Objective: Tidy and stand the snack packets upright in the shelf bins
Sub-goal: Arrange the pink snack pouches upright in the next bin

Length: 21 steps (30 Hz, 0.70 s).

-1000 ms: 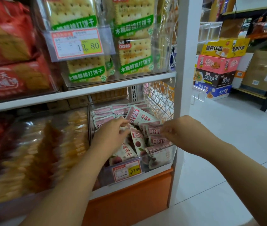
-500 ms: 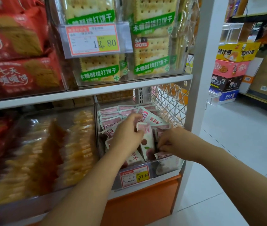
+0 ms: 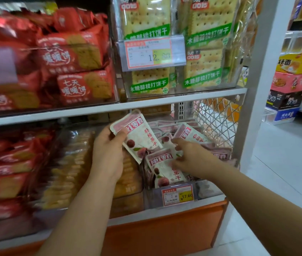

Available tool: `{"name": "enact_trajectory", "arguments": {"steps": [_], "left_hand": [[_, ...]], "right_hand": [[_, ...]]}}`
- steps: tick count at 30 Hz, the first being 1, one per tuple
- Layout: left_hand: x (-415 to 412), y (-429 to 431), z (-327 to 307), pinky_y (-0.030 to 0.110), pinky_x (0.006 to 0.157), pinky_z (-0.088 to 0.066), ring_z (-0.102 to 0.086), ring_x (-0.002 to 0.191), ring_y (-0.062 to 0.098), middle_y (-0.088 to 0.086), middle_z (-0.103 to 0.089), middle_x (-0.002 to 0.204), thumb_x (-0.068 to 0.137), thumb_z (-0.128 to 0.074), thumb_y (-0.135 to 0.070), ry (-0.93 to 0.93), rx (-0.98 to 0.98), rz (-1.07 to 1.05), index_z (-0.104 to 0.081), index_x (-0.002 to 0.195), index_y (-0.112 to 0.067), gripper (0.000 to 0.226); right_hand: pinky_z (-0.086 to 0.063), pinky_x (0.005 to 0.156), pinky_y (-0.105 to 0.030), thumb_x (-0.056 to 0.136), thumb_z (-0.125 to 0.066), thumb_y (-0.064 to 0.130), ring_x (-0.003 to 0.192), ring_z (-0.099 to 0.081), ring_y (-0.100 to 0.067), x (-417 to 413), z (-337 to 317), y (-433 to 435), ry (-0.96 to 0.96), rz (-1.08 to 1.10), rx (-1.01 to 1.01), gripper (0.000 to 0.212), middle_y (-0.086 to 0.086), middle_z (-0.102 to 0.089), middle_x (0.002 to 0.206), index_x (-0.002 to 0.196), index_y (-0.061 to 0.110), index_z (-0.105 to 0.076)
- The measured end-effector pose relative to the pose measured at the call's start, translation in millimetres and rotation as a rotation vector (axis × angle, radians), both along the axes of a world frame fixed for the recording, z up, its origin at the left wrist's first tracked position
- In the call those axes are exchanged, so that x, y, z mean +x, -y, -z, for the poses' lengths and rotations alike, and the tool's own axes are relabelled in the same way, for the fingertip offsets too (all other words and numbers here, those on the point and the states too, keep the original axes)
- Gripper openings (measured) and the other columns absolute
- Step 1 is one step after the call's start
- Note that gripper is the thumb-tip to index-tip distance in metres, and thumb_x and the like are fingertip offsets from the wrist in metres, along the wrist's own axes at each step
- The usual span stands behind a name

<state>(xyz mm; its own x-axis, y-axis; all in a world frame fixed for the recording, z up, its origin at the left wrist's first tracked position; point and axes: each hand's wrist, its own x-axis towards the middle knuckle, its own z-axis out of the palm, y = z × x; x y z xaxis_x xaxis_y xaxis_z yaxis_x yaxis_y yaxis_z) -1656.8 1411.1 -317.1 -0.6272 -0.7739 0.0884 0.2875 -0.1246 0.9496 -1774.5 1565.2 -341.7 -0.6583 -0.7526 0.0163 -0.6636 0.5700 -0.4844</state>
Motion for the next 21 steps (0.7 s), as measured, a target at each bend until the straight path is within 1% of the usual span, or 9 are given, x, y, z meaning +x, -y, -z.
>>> {"name": "enact_trajectory", "arguments": {"steps": [3, 5, 7, 8, 10, 12, 13, 17, 21], "left_hand": [[7, 7, -3, 0.022, 0.054, -0.05, -0.068, 0.068, 0.009, 0.002, -0.072, 0.09, 0.095, -0.051, -0.008, -0.029, 0.067, -0.025, -0.065, 0.097, -0.016, 0.016], [13, 12, -4, 0.029, 0.059, -0.051, -0.065, 0.064, 0.011, 0.006, -0.071, 0.092, 0.095, -0.051, -0.008, -0.037, 0.117, -0.025, -0.062, 0.101, -0.013, 0.014], [16, 15, -2, 0.033, 0.064, -0.051, -0.065, 0.072, 0.015, 0.006, -0.07, 0.095, 0.095, -0.051, -0.008, -0.029, 0.156, -0.024, -0.061, 0.104, -0.013, 0.014], [17, 17, 0, 0.032, 0.065, -0.051, -0.065, 0.075, 0.015, 0.006, -0.07, 0.096, 0.095, -0.051, -0.009, -0.027, 0.171, -0.028, -0.061, 0.102, -0.014, 0.013], [18, 18, 2, 0.025, 0.061, -0.049, -0.064, 0.076, 0.013, 0.004, -0.07, 0.095, 0.096, -0.049, -0.009, -0.025, 0.18, -0.034, -0.06, 0.096, -0.017, 0.014], [18, 18, 2, 0.022, 0.059, -0.048, -0.064, 0.08, 0.013, 0.002, -0.07, 0.096, 0.097, -0.048, -0.01, -0.02, 0.155, -0.044, -0.06, 0.095, -0.019, 0.015], [17, 17, 2, 0.023, 0.061, -0.048, -0.065, 0.083, 0.014, 0.002, -0.071, 0.097, 0.097, -0.048, -0.011, -0.014, 0.133, -0.047, -0.06, 0.095, -0.02, 0.015], [7, 4, 3, 0.033, 0.07, -0.054, -0.067, 0.093, 0.017, -0.001, -0.071, 0.102, 0.096, -0.051, -0.016, 0.035, -0.025, -0.005, -0.063, 0.098, -0.026, 0.016], [-5, -14, 4, 0.049, 0.079, -0.057, -0.069, 0.088, 0.018, -0.007, -0.072, 0.093, 0.096, -0.052, -0.023, 0.131, -0.301, 0.037, -0.065, 0.096, -0.034, 0.017]], "right_hand": [[-0.046, 0.093, -0.034, 0.076, -0.074, 0.031, 0.119, -0.05, -0.028, 5, 13, 22, 0.09, 0.006, -0.027, 0.094, -0.013, -0.04, 0.142, 0.147, 0.023, -0.014], [-0.046, 0.096, -0.039, 0.07, -0.08, 0.031, 0.123, -0.044, -0.03, 6, 16, 32, 0.138, 0.046, -0.086, 0.101, -0.013, -0.039, 0.14, 0.147, 0.022, -0.014], [-0.047, 0.095, -0.041, 0.07, -0.079, 0.025, 0.124, -0.044, -0.029, 9, 15, 38, 0.182, 0.06, -0.093, 0.1, -0.01, -0.044, 0.135, 0.147, 0.019, -0.015], [-0.049, 0.093, -0.041, 0.071, -0.078, 0.023, 0.12, -0.048, -0.028, 11, 14, 39, 0.195, 0.056, -0.075, 0.092, -0.008, -0.049, 0.13, 0.145, 0.016, -0.022], [-0.054, 0.081, -0.038, 0.075, -0.075, 0.022, 0.101, -0.06, -0.024, 10, 8, 35, 0.196, 0.076, -0.098, 0.056, -0.006, -0.062, 0.112, 0.123, 0.011, -0.049], [-0.055, 0.063, -0.028, 0.08, -0.07, 0.018, 0.079, -0.066, -0.016, 8, -6, 23, 0.223, 0.129, -0.222, 0.023, -0.003, -0.067, 0.094, 0.099, 0.014, -0.059], [-0.052, 0.059, -0.022, 0.082, -0.068, 0.016, 0.076, -0.065, -0.011, 6, -15, 16, 0.225, 0.157, -0.305, 0.015, 0.001, -0.068, 0.091, 0.094, 0.018, -0.059], [-0.049, 0.069, -0.021, 0.083, -0.069, 0.017, 0.078, -0.067, -0.003, 8, -44, -18, 0.276, 0.148, -0.622, 0.017, 0.012, -0.071, 0.086, 0.084, 0.032, -0.062], [-0.053, 0.074, -0.027, 0.079, -0.072, 0.014, 0.079, -0.069, -0.005, 9, -44, -38, 0.328, 0.102, -0.664, 0.022, 0.009, -0.074, 0.085, 0.093, 0.027, -0.064]]}}
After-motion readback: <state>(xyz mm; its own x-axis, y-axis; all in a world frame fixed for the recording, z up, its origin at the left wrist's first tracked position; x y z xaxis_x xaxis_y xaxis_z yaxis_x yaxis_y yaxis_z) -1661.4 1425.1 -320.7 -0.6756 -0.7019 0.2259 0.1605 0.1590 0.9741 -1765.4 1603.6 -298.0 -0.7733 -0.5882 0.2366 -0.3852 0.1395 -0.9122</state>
